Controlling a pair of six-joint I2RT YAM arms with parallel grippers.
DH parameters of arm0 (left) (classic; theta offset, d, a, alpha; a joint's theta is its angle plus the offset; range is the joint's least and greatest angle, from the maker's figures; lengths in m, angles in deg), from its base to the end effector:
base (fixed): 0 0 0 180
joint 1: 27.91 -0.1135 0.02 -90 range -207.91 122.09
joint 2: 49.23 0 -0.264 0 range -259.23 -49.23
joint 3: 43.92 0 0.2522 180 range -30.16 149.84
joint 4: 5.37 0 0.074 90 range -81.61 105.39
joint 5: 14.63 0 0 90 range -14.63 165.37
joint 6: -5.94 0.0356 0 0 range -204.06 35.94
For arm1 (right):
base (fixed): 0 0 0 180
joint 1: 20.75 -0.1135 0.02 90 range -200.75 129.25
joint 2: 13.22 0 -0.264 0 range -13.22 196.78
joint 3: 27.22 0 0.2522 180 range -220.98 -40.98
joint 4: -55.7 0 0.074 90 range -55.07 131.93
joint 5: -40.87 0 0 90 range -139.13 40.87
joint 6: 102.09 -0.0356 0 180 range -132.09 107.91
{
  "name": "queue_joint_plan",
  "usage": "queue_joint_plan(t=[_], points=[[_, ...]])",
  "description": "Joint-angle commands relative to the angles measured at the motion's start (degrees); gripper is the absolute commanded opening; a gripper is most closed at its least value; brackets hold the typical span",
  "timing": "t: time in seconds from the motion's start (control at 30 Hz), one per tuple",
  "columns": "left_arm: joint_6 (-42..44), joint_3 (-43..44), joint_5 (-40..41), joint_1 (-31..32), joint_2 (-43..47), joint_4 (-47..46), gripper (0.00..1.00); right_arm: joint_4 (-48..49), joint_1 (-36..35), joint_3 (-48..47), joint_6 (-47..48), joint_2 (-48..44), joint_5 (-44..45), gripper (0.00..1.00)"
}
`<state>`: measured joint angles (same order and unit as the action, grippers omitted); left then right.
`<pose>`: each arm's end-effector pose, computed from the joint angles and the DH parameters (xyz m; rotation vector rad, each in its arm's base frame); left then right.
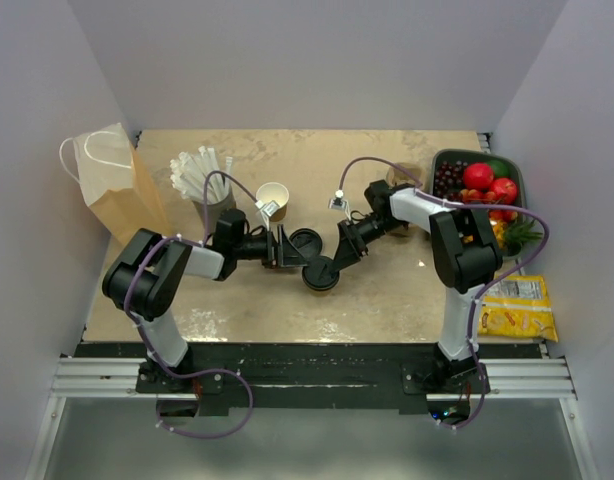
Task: Pack the takeout coffee
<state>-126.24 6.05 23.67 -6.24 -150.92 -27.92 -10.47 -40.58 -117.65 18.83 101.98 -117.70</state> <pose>0.2811 -0.1418 0.1272 0.2224 2.2594 -1.5759 0.3274 0.1533 0.1597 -1.0671 2.2826 1.7118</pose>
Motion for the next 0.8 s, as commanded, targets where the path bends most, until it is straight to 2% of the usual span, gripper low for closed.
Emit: queue_joint_plan(t=[0.0, 0.3, 0.4, 0.47, 0.53, 0.67, 0.77], points=[[8.16, -2.10, 11.19, 1.27, -3.78, 9.95, 0.81, 7.46, -0.47, 2.74, -4.98, -0.59, 1.60, 0.59], [10.00, -1.58, 11.54, 2.06, -4.22, 10.39, 0.80, 11.53, -0.47, 4.95, -8.68, -0.76, 4.68, 0.58], [9.40, -1.58, 5.84, 2.15, -1.15, 4.78, 0.84, 11.62, -0.55, 3.72, -8.68, -1.46, 3.28, 0.59], [4.33, -2.36, 1.27, 2.32, 1.40, -2.05, 0.87, 11.71, -0.47, 3.45, -9.12, -1.73, 3.01, 0.59], [2.45, -2.72, -1.10, 3.29, 2.28, -3.85, 0.88, 11.97, -0.55, 3.19, -9.73, -1.82, 2.83, 0.59], [2.09, -4.73, -2.70, 4.96, 2.64, -3.77, 0.87, 11.89, -0.47, 3.10, -10.00, -1.64, 2.75, 0.59], [4.63, -4.92, -1.13, 4.96, 2.11, 0.43, 0.86, 12.32, -0.47, 2.92, -10.26, -1.56, 2.75, 0.59]])
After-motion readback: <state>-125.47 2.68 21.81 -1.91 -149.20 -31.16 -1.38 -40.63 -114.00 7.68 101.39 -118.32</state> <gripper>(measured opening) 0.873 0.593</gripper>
